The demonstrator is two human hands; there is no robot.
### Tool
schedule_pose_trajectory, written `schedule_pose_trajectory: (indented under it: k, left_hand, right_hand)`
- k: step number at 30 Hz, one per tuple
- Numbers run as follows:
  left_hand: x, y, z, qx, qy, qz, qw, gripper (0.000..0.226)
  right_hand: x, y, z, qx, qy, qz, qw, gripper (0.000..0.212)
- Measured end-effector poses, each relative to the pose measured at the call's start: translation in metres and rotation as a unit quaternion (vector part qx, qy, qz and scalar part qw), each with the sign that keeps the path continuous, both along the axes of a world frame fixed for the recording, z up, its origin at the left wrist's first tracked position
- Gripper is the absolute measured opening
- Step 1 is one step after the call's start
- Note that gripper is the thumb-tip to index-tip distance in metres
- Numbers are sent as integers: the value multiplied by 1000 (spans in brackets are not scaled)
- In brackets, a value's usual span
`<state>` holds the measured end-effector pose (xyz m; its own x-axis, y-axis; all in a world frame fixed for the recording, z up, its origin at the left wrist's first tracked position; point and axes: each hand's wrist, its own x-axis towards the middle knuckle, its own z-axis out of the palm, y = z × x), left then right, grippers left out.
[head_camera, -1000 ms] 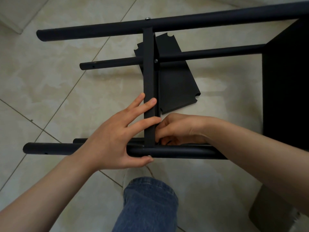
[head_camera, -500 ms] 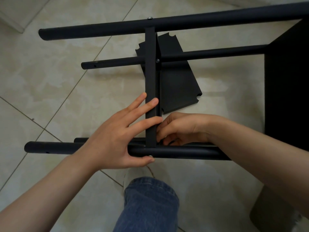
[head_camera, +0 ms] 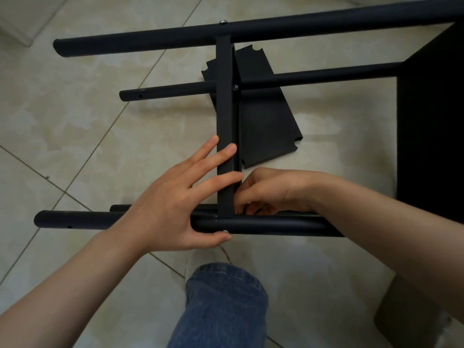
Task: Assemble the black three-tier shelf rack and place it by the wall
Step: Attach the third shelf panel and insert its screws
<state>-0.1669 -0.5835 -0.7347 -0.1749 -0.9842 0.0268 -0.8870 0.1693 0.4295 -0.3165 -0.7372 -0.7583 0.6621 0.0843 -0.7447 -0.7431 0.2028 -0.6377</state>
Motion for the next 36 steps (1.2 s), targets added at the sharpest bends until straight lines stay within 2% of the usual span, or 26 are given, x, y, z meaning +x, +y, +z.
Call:
schedule_pose_trajectory:
  k: [13,18,23,27,31,36]
  left_hand:
    - [0,0,0,0,7,-1,1000,79]
    - [0,0,0,3,6,1,1000,79]
    - [1,0,0,3,4,1,1000,79]
    - [0,0,-1,2,3,-1,1000,80]
    - [0,0,-1,0,6,0,1000,79]
    - [1,0,-1,0,6,0,1000,80]
  right_hand:
    - [1,0,2,-37,5,10,999,20]
    - [-1,-4,3,2,-2,3,1000,14]
    - [0,-3,2,-20,8,19,1000,19]
    - [0,-2,2,12,-1,-1,1000,14]
    - [-2,-7,3,-26,-2,-6,1000,17]
    - [0,-3,1,-10,-4,8,1000,16]
